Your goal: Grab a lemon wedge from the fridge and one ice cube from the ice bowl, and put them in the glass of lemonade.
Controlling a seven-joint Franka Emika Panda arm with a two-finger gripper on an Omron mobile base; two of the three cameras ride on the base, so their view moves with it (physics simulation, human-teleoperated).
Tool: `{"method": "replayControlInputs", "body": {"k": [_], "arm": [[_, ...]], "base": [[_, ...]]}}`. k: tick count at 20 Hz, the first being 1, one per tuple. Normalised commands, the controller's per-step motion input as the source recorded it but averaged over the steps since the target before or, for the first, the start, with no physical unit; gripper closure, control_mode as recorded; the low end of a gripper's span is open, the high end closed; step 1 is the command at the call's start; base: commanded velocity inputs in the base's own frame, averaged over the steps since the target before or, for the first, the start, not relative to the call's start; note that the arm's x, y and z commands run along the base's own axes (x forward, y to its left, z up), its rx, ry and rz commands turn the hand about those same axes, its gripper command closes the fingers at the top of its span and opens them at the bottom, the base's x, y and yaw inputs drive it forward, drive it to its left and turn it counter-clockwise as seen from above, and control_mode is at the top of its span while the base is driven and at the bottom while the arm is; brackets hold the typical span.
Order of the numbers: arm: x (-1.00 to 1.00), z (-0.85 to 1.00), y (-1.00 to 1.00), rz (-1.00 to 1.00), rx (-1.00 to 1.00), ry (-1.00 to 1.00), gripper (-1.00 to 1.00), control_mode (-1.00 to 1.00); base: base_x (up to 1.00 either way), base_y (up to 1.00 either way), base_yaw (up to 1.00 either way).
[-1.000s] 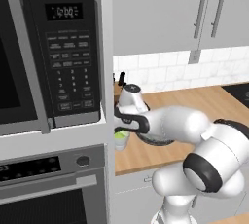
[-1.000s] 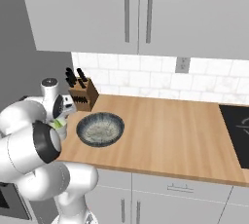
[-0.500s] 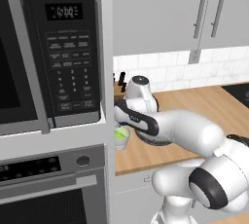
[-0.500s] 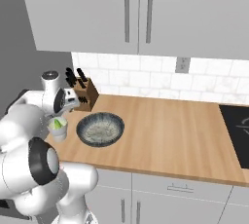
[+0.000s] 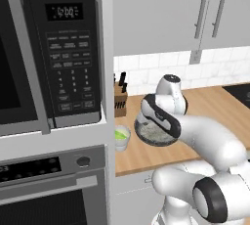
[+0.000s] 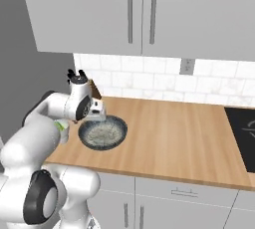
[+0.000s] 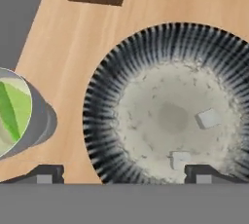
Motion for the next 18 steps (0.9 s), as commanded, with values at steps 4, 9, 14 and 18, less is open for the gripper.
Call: {"method": "replayControlInputs", "body": {"k": [4, 9, 14, 18], "arm": [[0.10, -0.06, -0.84, -0.54, 0.09, 0.31, -1.00, -1.00], [0.37, -0.07, -0.25, -0.16, 0.03, 0.21, -1.00, -1.00], [0.25, -0.27, -0.06, -0.15, 0.00, 0.11, -1.00, -1.00], [0.28, -0.47, 0.00, -0.07, -0.01, 0.03, -1.00, -1.00]], "base": [[0.00, 0.00, 0.00], [0.00, 0.00, 0.00], [0.00, 0.00, 0.00], [0.00, 0.00, 0.00]]}}
